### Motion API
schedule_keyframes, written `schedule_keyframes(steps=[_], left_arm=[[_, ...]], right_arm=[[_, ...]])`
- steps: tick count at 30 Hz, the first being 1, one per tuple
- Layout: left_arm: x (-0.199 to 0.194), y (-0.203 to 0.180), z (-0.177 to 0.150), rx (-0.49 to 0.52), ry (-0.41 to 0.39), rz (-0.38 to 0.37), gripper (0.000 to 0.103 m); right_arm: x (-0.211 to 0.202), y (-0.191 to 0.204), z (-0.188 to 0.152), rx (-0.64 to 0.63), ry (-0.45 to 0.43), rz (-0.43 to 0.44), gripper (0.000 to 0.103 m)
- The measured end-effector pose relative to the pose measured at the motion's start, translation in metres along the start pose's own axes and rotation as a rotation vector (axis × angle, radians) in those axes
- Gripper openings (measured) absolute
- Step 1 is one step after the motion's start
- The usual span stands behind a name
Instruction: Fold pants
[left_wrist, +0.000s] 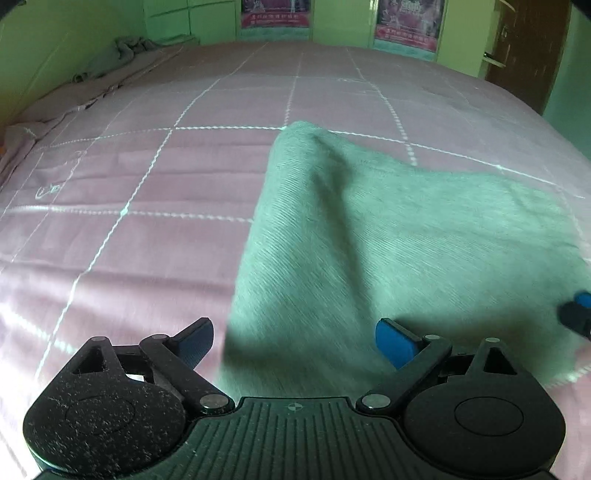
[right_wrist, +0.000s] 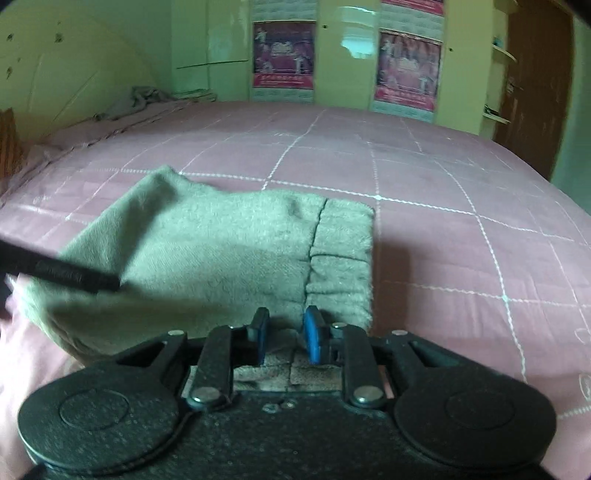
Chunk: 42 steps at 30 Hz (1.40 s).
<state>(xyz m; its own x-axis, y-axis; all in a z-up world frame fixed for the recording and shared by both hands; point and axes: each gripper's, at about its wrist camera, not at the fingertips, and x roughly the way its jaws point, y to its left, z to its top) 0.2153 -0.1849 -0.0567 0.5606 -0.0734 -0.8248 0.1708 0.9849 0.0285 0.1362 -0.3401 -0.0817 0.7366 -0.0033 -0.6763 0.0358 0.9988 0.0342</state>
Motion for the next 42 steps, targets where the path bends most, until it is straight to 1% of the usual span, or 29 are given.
schedule_keyframes(steps=[1,3,5,6,7,10,11,13,15,19,22,23,24,26,28,30,34,36,38,39,41,42], left_arm=[[-0.007,-0.003,-0.002,0.016,-0.001,0.0,0.094],[-0.025,-0.008,-0.008,0.045,-0.017,0.004,0.094],[-0.043,-0.015,-0.012,0.059,-0.035,-0.001,0.095],[-0.052,-0.017,-0.015,0.056,-0.04,-0.005,0.1],[-0.06,-0.019,-0.017,0.049,-0.046,-0.016,0.103],[-0.081,-0.02,-0.023,0.031,-0.068,-0.04,0.103],[-0.086,-0.021,-0.025,0.029,-0.061,-0.042,0.103],[-0.092,-0.024,-0.028,0.033,-0.02,-0.028,0.103],[-0.1,-0.027,-0.031,0.064,0.007,-0.015,0.103],[-0.126,-0.03,-0.045,0.124,-0.018,0.007,0.103],[-0.147,-0.026,-0.049,0.102,-0.01,0.019,0.103],[-0.155,-0.025,-0.052,0.101,-0.026,0.019,0.103],[-0.164,-0.025,-0.054,0.103,-0.05,0.038,0.103],[-0.181,-0.026,-0.06,0.11,-0.095,0.109,0.103],[-0.198,-0.025,-0.066,0.112,-0.139,0.143,0.103],[-0.213,-0.021,-0.07,0.099,-0.147,0.134,0.103],[-0.244,-0.013,-0.08,0.074,-0.144,0.08,0.103],[-0.259,-0.009,-0.085,0.071,-0.153,0.081,0.103],[-0.272,-0.007,-0.091,0.068,-0.167,0.1,0.103],[-0.276,-0.006,-0.093,0.07,-0.168,0.107,0.103],[-0.285,-0.004,-0.097,0.066,-0.169,0.102,0.103],[-0.29,-0.003,-0.099,0.065,-0.173,0.105,0.103]], right_arm=[[-0.006,0.003,0.007,0.011,0.0,0.002,0.024],[-0.021,0.006,0.014,0.034,-0.015,0.02,0.032],[-0.04,0.007,0.016,0.085,-0.029,0.041,0.033],[-0.047,0.007,0.015,0.104,-0.032,0.05,0.033],[-0.054,0.007,0.013,0.123,-0.031,0.054,0.034],[-0.07,0.008,0.002,0.152,-0.019,0.061,0.036],[-0.074,0.008,-0.002,0.154,-0.015,0.058,0.037],[-0.084,0.01,-0.01,0.167,-0.007,0.062,0.039],[-0.092,0.012,-0.015,0.182,0.001,0.074,0.042],[-0.112,0.021,-0.022,0.198,-0.003,0.089,0.049],[-0.129,0.026,-0.022,0.21,-0.012,0.108,0.052],[-0.136,0.028,-0.023,0.211,-0.016,0.116,0.053],[-0.143,0.029,-0.025,0.212,-0.022,0.123,0.054],[-0.157,0.033,-0.027,0.211,-0.033,0.134,0.059],[-0.172,0.036,-0.029,0.215,-0.049,0.147,0.061],[-0.186,0.039,-0.03,0.217,-0.061,0.155,0.062],[-0.223,0.047,-0.03,0.21,-0.102,0.151,0.066],[-0.239,0.048,-0.029,0.211,-0.116,0.152,0.081],[-0.256,0.051,-0.028,0.205,-0.129,0.147,0.091],[-0.263,0.052,-0.028,0.189,-0.149,0.135,0.095],[-0.277,0.057,-0.027,0.178,-0.162,0.105,0.103],[-0.284,0.06,-0.027,0.177,-0.17,0.091,0.102]])
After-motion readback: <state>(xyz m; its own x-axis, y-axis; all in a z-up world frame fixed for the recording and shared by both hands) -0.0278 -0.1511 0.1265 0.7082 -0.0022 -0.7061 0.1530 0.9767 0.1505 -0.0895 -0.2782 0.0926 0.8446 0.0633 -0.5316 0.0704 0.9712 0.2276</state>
